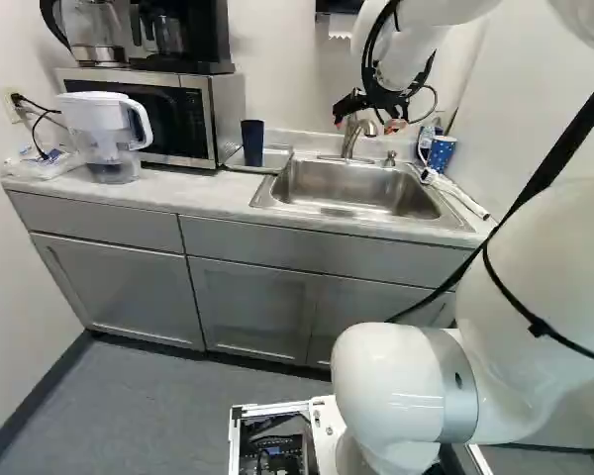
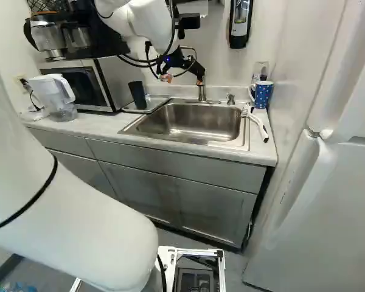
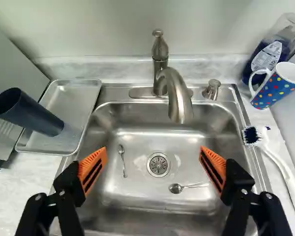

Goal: Rinse the cup and place it in the tray

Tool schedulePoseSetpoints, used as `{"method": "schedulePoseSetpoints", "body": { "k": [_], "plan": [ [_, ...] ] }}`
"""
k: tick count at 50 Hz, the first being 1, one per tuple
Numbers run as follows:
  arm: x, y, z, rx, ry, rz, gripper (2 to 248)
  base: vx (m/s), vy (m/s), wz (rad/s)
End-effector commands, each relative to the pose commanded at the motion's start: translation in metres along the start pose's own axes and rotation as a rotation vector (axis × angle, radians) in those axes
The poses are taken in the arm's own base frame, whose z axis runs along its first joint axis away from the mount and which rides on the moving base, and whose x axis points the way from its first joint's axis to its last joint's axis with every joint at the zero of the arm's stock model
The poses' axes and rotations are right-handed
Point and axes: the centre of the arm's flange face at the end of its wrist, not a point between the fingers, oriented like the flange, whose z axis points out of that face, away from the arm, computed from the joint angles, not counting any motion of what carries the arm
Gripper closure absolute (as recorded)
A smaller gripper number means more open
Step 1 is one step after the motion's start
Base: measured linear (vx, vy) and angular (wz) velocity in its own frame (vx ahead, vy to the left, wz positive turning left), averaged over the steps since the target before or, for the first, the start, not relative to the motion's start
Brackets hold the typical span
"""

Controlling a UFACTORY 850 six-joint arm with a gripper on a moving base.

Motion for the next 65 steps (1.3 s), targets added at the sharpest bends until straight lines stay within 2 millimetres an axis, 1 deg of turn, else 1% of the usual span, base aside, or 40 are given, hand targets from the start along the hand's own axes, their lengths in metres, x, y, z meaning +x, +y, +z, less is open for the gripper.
{"method": "schedulePoseSetpoints", "body": {
  "k": [32, 65],
  "plan": [
    [0.0000, 0.0000, 0.0000, 0.000, 0.000, 0.000, 3, -0.026, 0.001, -0.002],
    [0.0000, 0.0000, 0.0000, 0.000, 0.000, 0.000, 3, -0.093, 0.001, 0.002]
  ]
}}
